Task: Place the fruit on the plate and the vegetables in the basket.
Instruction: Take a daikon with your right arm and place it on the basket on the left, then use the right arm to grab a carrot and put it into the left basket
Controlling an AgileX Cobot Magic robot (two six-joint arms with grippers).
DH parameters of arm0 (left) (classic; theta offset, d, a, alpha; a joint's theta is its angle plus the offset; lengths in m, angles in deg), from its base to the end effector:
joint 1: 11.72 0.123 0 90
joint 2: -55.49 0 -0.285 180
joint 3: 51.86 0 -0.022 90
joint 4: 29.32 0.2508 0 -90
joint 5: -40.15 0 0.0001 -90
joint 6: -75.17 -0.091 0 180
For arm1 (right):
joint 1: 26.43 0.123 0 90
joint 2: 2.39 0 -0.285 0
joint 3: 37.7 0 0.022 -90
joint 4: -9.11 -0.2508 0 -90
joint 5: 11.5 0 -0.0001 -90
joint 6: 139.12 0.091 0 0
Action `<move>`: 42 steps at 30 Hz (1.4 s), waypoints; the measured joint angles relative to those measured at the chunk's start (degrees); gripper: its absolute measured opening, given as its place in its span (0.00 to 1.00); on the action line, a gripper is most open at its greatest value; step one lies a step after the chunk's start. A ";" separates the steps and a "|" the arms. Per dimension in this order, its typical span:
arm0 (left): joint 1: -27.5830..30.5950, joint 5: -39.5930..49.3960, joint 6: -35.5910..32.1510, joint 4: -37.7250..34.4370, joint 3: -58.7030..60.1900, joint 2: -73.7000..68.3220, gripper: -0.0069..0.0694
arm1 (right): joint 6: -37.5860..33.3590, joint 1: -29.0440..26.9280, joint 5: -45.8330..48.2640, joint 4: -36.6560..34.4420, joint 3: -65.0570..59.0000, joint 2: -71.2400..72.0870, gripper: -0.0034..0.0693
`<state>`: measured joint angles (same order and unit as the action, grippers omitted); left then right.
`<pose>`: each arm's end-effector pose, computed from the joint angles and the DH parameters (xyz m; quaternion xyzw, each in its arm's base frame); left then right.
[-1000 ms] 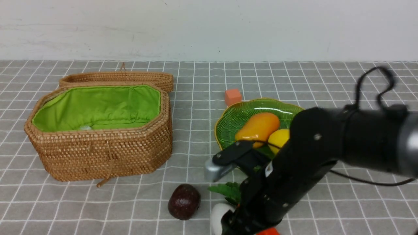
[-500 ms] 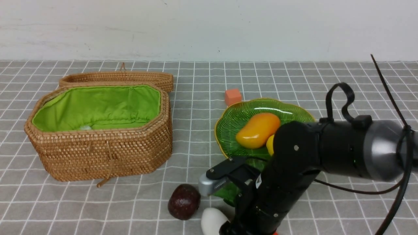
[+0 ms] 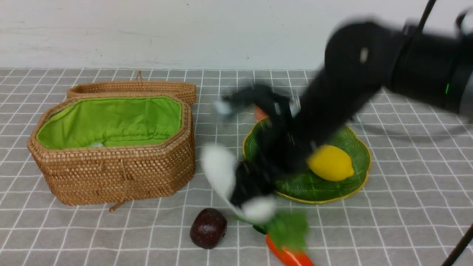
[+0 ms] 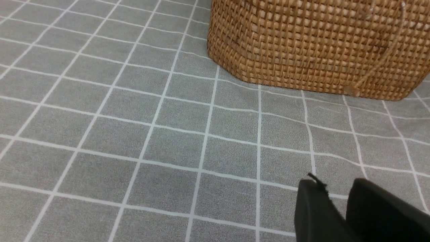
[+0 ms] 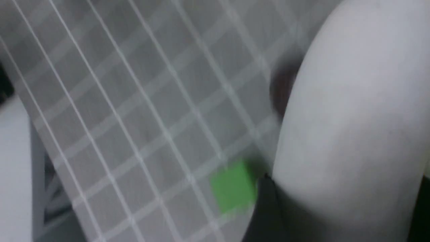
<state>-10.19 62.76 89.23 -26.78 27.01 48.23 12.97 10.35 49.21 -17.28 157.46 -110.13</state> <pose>0.0521 0.0029 0.1686 -0.0987 0.8067 -0.0448 0.5810 0.2829 0.2555 0.3321 -0.4539 0.8338 0.2362 0.2072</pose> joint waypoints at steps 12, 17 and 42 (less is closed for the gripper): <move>0.00 0.00 0.00 0.00 0.00 0.00 0.31 | -22.03 2.21 -22.84 -16.53 28.48 -22.12 0.71; 0.00 0.00 0.00 0.00 0.00 0.00 0.31 | -29.88 3.90 -34.54 -18.12 29.97 -27.87 0.71; 0.00 0.00 0.05 0.00 0.00 0.00 0.31 | 0.41 -0.76 7.07 9.68 29.83 -17.37 0.89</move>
<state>-10.19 62.76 89.28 -26.78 27.01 48.23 13.37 9.59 56.29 -7.60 187.29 -127.49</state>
